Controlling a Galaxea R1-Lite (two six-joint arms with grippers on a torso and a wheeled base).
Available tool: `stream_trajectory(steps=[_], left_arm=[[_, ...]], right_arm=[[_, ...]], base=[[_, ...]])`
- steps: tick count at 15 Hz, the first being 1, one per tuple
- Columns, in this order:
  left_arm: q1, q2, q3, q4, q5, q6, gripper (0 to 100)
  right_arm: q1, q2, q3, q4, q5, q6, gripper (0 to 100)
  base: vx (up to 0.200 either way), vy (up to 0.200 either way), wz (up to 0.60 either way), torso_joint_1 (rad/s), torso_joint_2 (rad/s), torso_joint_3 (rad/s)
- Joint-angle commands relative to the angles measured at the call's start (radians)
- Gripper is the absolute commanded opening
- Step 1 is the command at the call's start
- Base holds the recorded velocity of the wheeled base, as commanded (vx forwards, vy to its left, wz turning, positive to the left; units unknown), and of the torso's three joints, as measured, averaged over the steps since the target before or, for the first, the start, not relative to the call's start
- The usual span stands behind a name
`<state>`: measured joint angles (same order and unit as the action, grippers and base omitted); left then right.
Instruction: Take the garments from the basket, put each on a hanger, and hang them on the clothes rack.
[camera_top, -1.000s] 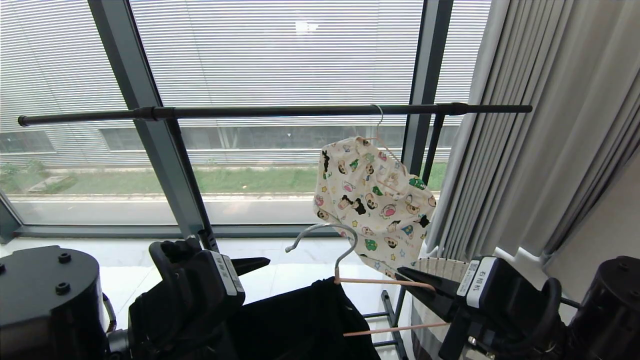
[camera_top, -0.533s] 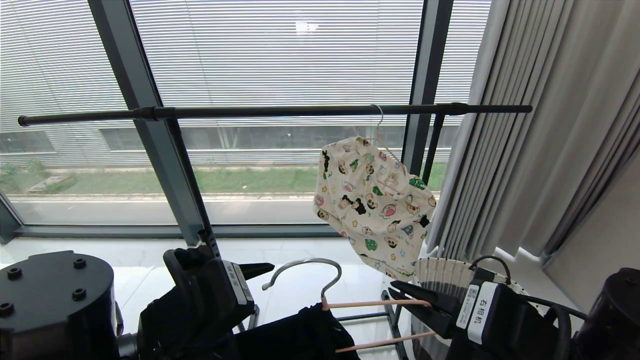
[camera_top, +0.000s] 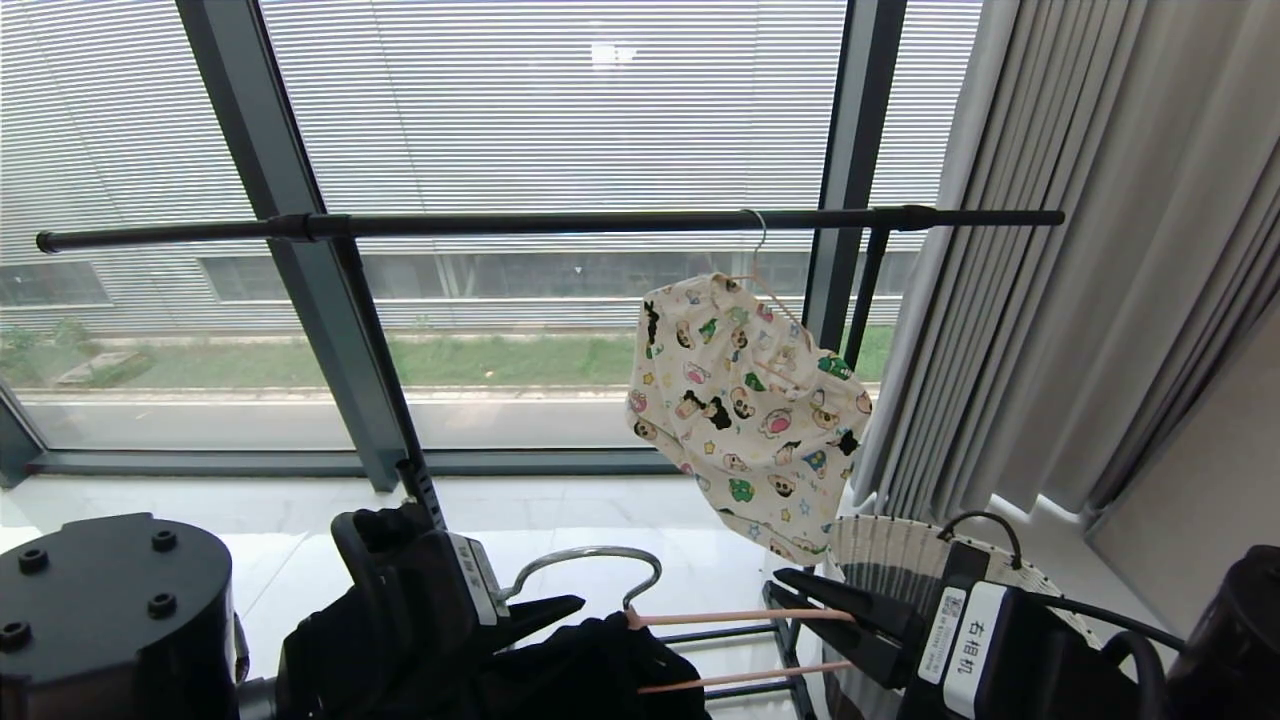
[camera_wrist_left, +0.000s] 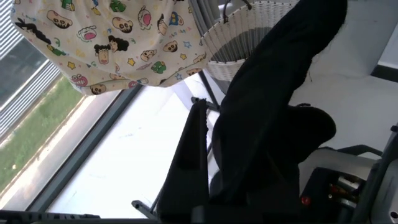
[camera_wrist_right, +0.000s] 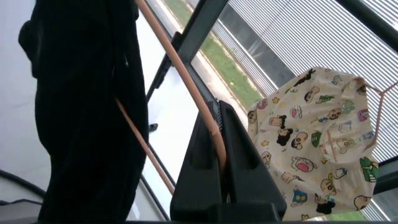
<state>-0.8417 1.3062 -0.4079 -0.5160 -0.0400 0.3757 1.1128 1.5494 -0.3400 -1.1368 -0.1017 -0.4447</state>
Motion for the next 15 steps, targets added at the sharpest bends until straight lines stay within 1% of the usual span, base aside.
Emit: stream_trajectory(steps=[1,2,3,9,11,12,13,14,15], left_arm=[[-0.002,-0.002,-0.002,-0.001,-0.001,-0.001,0],[-0.002,-0.002,-0.002,-0.001,-0.001,-0.001,0],[-0.002,-0.002,-0.002,-0.001,-0.001,-0.001,0],[0.006,0.002,0.006,-0.001,0.011,-0.003,0],[0.023,0.01,0.021,-0.001,0.025,-0.003,0],[0.039,0.012,0.046,-0.001,0.043,-0.003,0],[0.058,0.01,0.057,-0.001,0.043,-0.005,0],[0.085,0.012,0.054,-0.001,0.038,-0.02,0],[0.096,0.013,0.037,-0.001,0.038,-0.072,0]], right_arm=[[0.007,0.003,0.001,0.0,0.0,0.0,0],[0.009,0.003,0.004,0.0,0.0,0.0,0],[0.009,0.003,0.006,0.0,0.0,0.0,100],[0.006,-0.008,0.039,0.0,-0.003,-0.025,100],[0.006,-0.006,0.036,0.0,-0.003,-0.026,100],[0.006,-0.005,0.032,0.0,-0.001,-0.028,100],[0.007,-0.003,0.03,0.0,0.0,-0.028,100],[0.007,-0.002,0.029,0.0,0.004,-0.029,100],[0.013,0.0,0.029,0.0,0.008,-0.031,100]], base=[[0.0,0.0,0.0,0.0,0.0,0.0],[0.0,0.0,0.0,0.0,0.0,0.0],[0.0,0.0,0.0,0.0,0.0,0.0],[0.0,0.0,0.0,0.0,0.0,0.0],[0.0,0.0,0.0,0.0,0.0,0.0],[0.0,0.0,0.0,0.0,0.0,0.0],[0.0,0.0,0.0,0.0,0.0,0.0],[0.0,0.0,0.0,0.0,0.0,0.0],[0.0,0.0,0.0,0.0,0.0,0.0]])
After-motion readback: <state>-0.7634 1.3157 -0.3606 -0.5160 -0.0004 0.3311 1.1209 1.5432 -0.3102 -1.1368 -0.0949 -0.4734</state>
